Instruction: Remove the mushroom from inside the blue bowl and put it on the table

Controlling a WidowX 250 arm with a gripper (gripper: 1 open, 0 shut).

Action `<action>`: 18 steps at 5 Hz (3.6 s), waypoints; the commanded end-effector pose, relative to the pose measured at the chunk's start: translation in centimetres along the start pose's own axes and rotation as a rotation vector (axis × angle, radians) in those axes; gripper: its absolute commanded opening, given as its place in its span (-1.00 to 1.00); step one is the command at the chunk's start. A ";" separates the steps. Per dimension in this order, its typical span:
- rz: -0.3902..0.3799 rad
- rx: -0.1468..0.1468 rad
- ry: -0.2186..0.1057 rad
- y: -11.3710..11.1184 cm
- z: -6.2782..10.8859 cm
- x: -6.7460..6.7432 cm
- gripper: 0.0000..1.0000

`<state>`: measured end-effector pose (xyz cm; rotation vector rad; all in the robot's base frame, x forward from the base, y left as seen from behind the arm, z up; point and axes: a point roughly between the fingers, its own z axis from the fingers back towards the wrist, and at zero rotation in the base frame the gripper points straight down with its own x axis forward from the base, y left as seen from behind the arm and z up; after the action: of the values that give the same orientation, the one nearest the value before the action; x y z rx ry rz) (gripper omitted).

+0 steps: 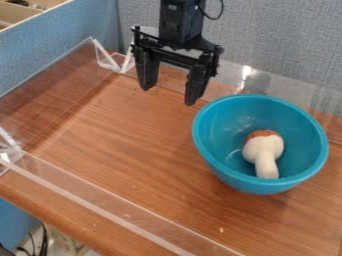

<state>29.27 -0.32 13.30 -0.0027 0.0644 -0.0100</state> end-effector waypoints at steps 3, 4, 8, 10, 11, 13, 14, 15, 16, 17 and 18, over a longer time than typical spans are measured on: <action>-0.070 -0.029 -0.019 -4.4 -1.2 1.3 1.00; -0.160 -0.034 -0.025 -8.4 -1.6 2.1 1.00; -0.285 -0.047 -0.042 -12.1 -6.3 2.3 1.00; -0.299 -0.042 -0.063 -11.7 -6.8 2.4 1.00; -0.288 -0.035 -0.070 -11.2 -7.1 3.2 1.00; -0.264 -0.020 -0.084 -10.3 -7.0 4.8 1.00; -0.255 -0.013 -0.087 -10.3 -6.9 5.3 1.00; -0.223 -0.007 -0.088 -9.6 -5.6 5.7 -1.00; -0.194 -0.007 -0.097 -8.8 -3.9 5.9 -1.00; -0.148 -0.007 -0.103 -8.6 -3.3 6.8 -1.00; -0.108 -0.010 -0.118 -8.5 -2.7 7.6 -1.00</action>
<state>35.54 -9.50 8.06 -0.0094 0.0127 -0.1400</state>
